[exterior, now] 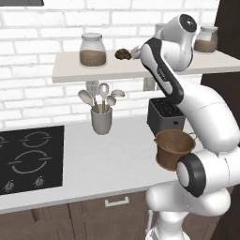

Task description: Open the cabinet, pick up the bread from the cabinet and place it in the basket. Then move the basket to the dining counter.

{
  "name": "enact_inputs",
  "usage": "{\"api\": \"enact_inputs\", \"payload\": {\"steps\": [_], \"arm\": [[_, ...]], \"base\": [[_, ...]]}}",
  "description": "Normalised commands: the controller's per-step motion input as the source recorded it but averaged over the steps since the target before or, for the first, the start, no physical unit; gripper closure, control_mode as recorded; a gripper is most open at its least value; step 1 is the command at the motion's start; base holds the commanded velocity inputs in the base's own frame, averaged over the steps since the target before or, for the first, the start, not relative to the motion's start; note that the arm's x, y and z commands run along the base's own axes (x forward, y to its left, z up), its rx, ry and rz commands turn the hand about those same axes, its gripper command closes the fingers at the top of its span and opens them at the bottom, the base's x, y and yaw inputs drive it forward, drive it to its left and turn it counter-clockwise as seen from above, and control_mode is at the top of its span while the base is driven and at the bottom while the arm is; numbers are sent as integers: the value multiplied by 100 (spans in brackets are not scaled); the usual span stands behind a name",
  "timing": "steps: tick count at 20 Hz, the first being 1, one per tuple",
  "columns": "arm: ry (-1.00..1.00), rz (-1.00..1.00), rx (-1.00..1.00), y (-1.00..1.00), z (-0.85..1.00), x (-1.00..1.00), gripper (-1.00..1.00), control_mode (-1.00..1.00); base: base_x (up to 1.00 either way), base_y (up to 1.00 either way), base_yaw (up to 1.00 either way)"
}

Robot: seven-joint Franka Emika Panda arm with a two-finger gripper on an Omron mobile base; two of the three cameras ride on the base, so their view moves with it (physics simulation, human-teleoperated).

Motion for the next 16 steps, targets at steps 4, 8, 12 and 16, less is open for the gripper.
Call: {"api": "enact_inputs", "payload": {"steps": [4, 8, 12, 16], "arm": [[14, 5, 0, 2, -29, 68, -100, -100], [6, 0, 0, 13, -1, 56, -100, -100], [0, 0, 0, 18, 0, 50, -100, -100], [1, 0, 0, 17, 0, 55, -100, -100]], "base": [[0, 0, 0], [0, 0, 0], [0, 0, 0], [0, 0, 0]]}}
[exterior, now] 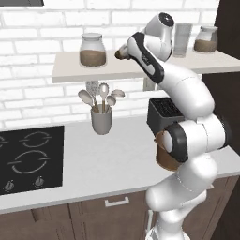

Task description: Open the cabinet, pick up the bread from the cabinet and place it in the basket. Then move the basket to the dining counter.

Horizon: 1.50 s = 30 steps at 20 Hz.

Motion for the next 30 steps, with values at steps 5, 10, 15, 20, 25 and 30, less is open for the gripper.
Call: {"api": "enact_inputs", "payload": {"steps": [5, 10, 15, 20, 25, 30], "arm": [[0, 0, 0, 2, 0, 48, -100, -100], [0, 3, 0, 0, -11, 45, -100, -100], [0, 1, 0, 0, -17, 38, -100, -100], [0, 2, 0, 0, -19, 23, -100, -100], [0, 3, 0, 3, -24, 5, -100, -100], [0, 4, 0, 12, -14, 0, -100, -100]], "base": [[0, 0, 0], [0, 0, 0], [0, 0, 0], [0, 0, 0], [0, 0, 0], [0, 0, 0]]}}
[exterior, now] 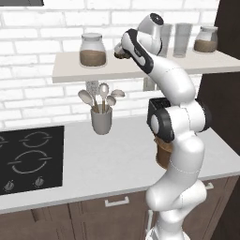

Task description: Open the cabinet, pick up the bread from the cabinet and place it in the basket. Then move the basket to the dining counter.

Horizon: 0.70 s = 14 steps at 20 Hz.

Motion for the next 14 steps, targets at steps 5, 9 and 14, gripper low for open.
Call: {"api": "enact_inputs", "payload": {"steps": [5, 9, 14], "arm": [[0, 7, 0, 18, -6, 0, -100, -100], [0, 6, 0, 8, -9, 6, -100, -100], [0, 4, 0, 0, -11, 26, -100, -100]], "base": [[0, 0, 0], [0, 0, 0], [0, 0, 0]]}}
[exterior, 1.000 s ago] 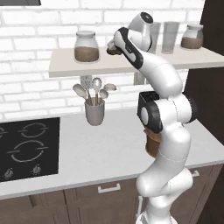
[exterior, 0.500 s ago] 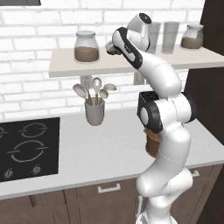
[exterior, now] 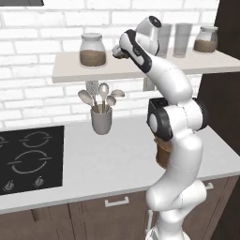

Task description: Open the cabinet, pick up the bread from the cabinet and place it in the basket. Then move the basket to the dining counter.

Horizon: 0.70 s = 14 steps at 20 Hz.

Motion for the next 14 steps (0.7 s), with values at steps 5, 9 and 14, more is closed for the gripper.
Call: {"api": "enact_inputs", "payload": {"steps": [5, 9, 14], "arm": [[0, 2, 0, 0, -11, 43, -100, -100], [1, 3, 0, 6, -36, 17, 100, -100], [0, 1, 0, 2, -5, 1, 100, -100]], "base": [[0, 0, 0], [0, 0, 0], [0, 0, 0]]}}
